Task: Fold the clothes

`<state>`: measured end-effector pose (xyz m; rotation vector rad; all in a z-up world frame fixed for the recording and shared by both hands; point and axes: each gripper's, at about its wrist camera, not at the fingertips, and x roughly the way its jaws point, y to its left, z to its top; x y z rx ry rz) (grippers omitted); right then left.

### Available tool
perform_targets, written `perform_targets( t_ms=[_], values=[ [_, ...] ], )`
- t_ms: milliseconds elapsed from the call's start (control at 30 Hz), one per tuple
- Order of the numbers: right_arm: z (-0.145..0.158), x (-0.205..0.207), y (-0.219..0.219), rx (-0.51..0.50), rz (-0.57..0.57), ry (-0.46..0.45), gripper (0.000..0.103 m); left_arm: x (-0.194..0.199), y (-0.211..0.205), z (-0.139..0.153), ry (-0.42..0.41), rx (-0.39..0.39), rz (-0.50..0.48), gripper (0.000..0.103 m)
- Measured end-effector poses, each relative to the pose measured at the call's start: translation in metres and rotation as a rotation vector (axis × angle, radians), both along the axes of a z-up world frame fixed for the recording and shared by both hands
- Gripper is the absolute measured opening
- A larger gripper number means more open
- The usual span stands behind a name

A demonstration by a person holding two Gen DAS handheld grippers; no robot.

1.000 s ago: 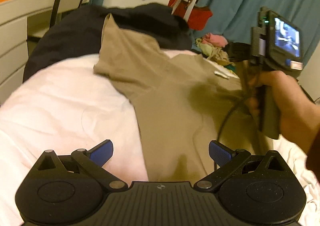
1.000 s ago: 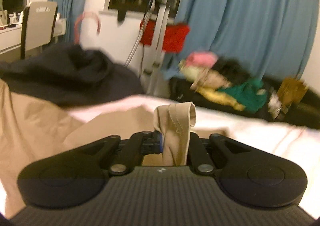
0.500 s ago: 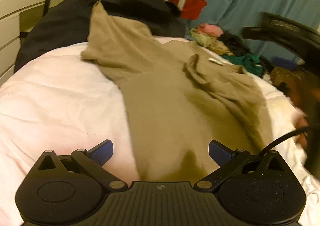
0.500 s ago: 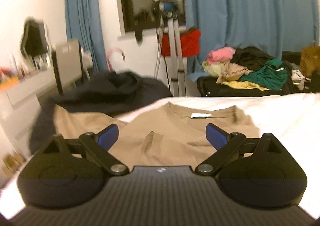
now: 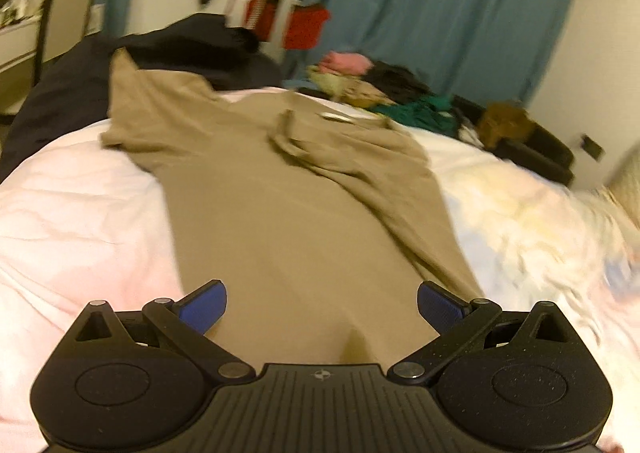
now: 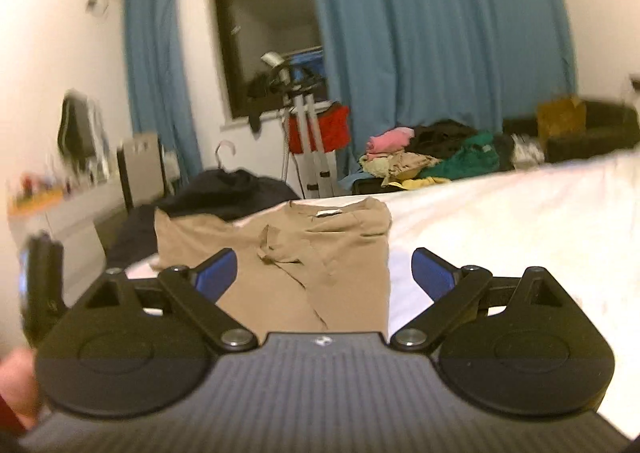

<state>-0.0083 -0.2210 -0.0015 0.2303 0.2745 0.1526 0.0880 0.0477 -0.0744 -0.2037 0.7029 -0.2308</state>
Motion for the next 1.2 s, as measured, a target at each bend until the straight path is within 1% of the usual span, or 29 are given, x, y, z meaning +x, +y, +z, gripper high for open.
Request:
perform_targets(
  t_ms=[67,100,233,300,333,400,433,500,533,567,667,733,767,800,833,867,933,1200],
  values=[
    [-0.003,-0.008,-0.014,0.055,-0.022,0.012,0.096,-0.01,-0.012,0.002,0.011,-0.008,-0.047,0.098],
    [-0.004,-0.009,-0.02,0.07,-0.033,0.02,0.096,-0.014,-0.018,0.001,0.029,-0.03,-0.075,0.095],
    [-0.012,-0.006,-0.043,0.121,-0.099,0.059,0.096,-0.024,-0.04,-0.011,0.136,-0.175,-0.204,0.083],
    [-0.016,-0.004,-0.053,0.15,-0.129,0.081,0.096,-0.029,-0.051,-0.017,0.19,-0.247,-0.268,0.08],
    [-0.018,-0.003,-0.057,0.168,-0.129,0.089,0.096,-0.031,-0.056,-0.021,0.218,-0.287,-0.301,0.074],
    [-0.021,-0.002,-0.062,0.214,-0.111,0.088,0.096,-0.03,-0.068,-0.036,0.296,-0.389,-0.371,0.068],
    [-0.022,-0.002,-0.064,0.243,-0.09,0.083,0.096,-0.029,-0.073,-0.044,0.338,-0.437,-0.4,0.063],
    [-0.023,-0.002,-0.066,0.291,-0.049,0.079,0.096,-0.027,-0.082,-0.06,0.412,-0.503,-0.439,0.055],
    [-0.023,-0.002,-0.067,0.311,-0.031,0.078,0.096,-0.027,-0.087,-0.066,0.434,-0.519,-0.46,0.051],
    [-0.024,-0.002,-0.066,0.316,-0.022,0.079,0.096,-0.027,-0.09,-0.072,0.45,-0.525,-0.475,0.05],
    [-0.025,-0.001,-0.061,0.305,-0.011,0.083,0.096,-0.027,-0.099,-0.086,0.493,-0.52,-0.488,0.05],
    [-0.025,0.001,-0.059,0.295,-0.011,0.091,0.096,-0.026,-0.103,-0.093,0.5,-0.515,-0.491,0.049],
    [-0.026,0.001,-0.058,0.293,-0.012,0.095,0.096,-0.026,-0.104,-0.095,0.496,-0.514,-0.49,0.047],
    [-0.027,0.002,-0.057,0.291,-0.014,0.099,0.096,-0.026,-0.102,-0.093,0.488,-0.519,-0.487,0.036],
    [-0.027,0.002,-0.056,0.289,-0.015,0.103,0.096,-0.027,-0.099,-0.089,0.48,-0.526,-0.483,0.01],
    [-0.027,0.002,-0.056,0.288,-0.015,0.106,0.096,-0.027,-0.095,-0.085,0.471,-0.534,-0.478,0.003],
    [-0.028,0.003,-0.056,0.284,-0.018,0.112,0.096,-0.028,-0.088,-0.076,0.454,-0.549,-0.469,0.004],
    [-0.036,0.009,-0.058,0.277,-0.056,0.155,0.096,-0.033,-0.058,-0.043,0.386,-0.608,-0.433,0.002]
  ],
)
